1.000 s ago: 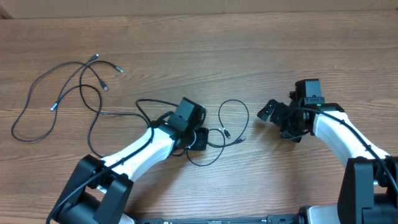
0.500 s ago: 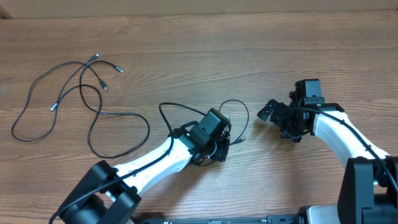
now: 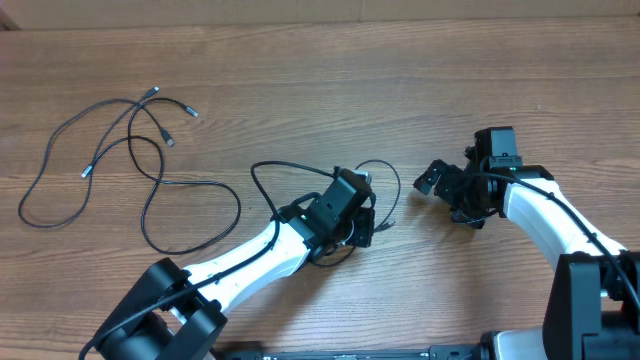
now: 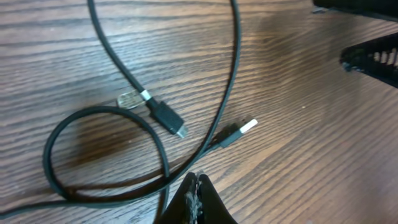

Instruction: Untangle cables

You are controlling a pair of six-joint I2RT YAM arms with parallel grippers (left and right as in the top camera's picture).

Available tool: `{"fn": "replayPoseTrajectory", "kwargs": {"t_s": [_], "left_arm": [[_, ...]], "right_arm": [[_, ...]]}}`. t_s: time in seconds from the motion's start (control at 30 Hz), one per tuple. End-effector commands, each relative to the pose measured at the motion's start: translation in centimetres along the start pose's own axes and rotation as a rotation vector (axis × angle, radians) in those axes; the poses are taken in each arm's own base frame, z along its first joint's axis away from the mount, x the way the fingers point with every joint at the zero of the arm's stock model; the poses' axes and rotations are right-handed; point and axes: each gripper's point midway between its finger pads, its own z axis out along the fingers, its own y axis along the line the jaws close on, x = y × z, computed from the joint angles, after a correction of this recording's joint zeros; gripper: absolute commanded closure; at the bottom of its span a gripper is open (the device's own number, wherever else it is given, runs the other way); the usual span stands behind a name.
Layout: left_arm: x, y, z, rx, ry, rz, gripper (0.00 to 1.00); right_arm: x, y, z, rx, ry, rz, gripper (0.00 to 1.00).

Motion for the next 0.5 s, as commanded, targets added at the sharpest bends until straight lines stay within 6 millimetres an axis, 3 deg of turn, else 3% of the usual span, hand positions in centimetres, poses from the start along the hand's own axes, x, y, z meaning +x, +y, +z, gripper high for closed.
{"fn": "replayPoseTrajectory", "kwargs": {"t_s": [0.0, 0.27, 0.47], "left_arm": [[0.0, 0.1, 0.6, -0.025, 0.005, -0.015, 0.96], [1.7, 1.0, 3.2, -0.048, 0.067, -0.071, 0.96], [1.4, 2.5, 4.3, -0.101, 0.045, -0.078, 0.96]], "right_arm": [[-0.4, 0.3, -0.2, -0.010, -0.012, -0.004, 0.00], [-0.4, 0.3, -0.2, -0.010, -0.012, -0.004, 0.00], [-0.4, 0.3, -0.2, -0.010, -0.012, -0.004, 0.00]]}}
